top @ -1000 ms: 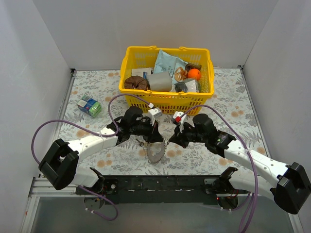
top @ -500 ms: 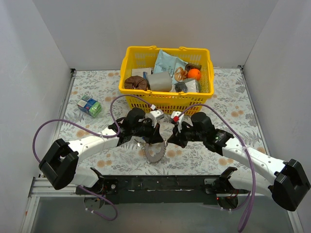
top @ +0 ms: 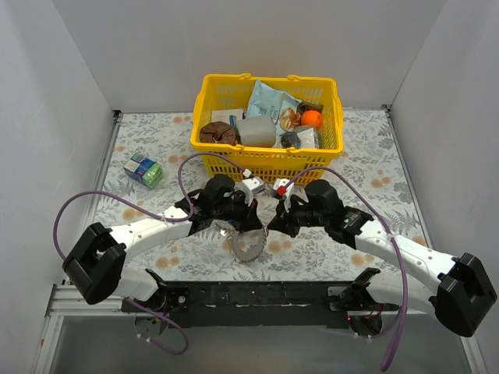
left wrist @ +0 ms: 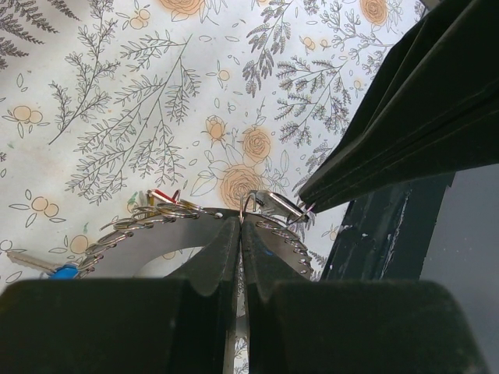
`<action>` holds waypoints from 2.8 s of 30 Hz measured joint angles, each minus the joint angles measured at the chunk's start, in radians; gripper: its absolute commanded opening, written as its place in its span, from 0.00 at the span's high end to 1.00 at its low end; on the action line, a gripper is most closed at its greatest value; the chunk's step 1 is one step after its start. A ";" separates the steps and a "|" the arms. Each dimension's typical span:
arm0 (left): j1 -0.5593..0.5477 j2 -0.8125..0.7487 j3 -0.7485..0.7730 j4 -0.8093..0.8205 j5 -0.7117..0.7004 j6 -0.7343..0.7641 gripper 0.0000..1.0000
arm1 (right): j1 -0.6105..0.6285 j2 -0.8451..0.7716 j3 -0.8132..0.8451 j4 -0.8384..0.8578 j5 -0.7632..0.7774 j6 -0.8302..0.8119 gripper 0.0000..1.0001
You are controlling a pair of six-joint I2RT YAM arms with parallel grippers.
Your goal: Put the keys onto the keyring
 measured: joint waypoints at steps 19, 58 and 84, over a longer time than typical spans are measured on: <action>-0.005 -0.022 -0.001 0.020 -0.007 -0.001 1.00 | -0.031 -0.011 -0.050 0.089 -0.021 0.029 0.99; -0.011 -0.069 -0.034 0.061 -0.006 -0.012 1.00 | -0.078 0.040 -0.071 0.120 -0.061 0.073 0.99; -0.013 -0.114 -0.062 0.151 0.012 -0.039 1.00 | -0.098 -0.023 -0.101 0.166 -0.091 0.080 0.99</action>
